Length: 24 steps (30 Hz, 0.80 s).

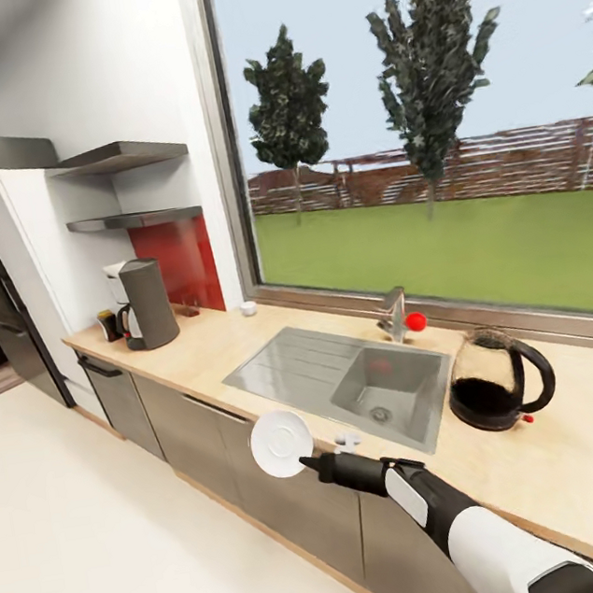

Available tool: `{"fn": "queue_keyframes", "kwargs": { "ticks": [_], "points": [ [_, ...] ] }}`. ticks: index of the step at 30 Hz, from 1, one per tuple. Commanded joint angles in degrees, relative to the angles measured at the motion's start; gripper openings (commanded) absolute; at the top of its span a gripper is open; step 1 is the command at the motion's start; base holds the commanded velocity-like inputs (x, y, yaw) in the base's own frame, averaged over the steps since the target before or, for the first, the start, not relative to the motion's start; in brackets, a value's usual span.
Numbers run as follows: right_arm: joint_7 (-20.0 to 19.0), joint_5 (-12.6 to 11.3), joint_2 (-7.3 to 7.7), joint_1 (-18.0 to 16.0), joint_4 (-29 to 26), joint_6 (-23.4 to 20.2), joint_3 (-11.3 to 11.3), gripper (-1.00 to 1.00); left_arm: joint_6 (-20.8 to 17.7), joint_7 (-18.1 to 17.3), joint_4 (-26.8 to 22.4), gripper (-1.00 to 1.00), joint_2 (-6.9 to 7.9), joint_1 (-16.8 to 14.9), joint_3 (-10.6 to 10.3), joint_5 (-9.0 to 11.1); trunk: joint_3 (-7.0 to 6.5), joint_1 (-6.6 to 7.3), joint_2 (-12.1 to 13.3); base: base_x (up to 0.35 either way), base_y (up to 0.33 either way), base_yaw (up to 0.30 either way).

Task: Set up a coffee station on the kitchen countertop: keep the coffee maker on the countertop, move the bottle of coffee from the kitchen shelf to the counter next to the coffee maker, place a paper coffee filter on top of the coffee maker, put the saucer next to the coffee maker with the coffee cup on the saucer, and place the electric kettle next to the coffee maker.

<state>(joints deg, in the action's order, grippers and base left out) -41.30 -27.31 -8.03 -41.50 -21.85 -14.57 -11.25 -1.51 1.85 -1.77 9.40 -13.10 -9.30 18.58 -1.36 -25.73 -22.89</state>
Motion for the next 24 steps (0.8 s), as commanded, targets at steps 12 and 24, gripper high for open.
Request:
{"fn": "queue_keyframes", "kwargs": {
  "ticks": [12, 24],
  "points": [
    [-0.3, -0.6, 0.35, 0.0, -0.1, -0.4, -0.2, -1.0, 0.0, 0.2, -0.1, 1.0, -0.73, 0.0, -0.5, 0.4, 0.02, -0.05, 0.0, 0.315, 0.087, 0.164],
    [-0.2, -0.7, 0.38, 0.0, -0.1, -0.5, -0.2, -1.0, 0.1, 0.2, -0.1, 1.0, -1.05, 0.0, -0.4, 0.7, 0.02, -0.05, 0.0, 0.329, 0.054, 0.001]
  ]
}}
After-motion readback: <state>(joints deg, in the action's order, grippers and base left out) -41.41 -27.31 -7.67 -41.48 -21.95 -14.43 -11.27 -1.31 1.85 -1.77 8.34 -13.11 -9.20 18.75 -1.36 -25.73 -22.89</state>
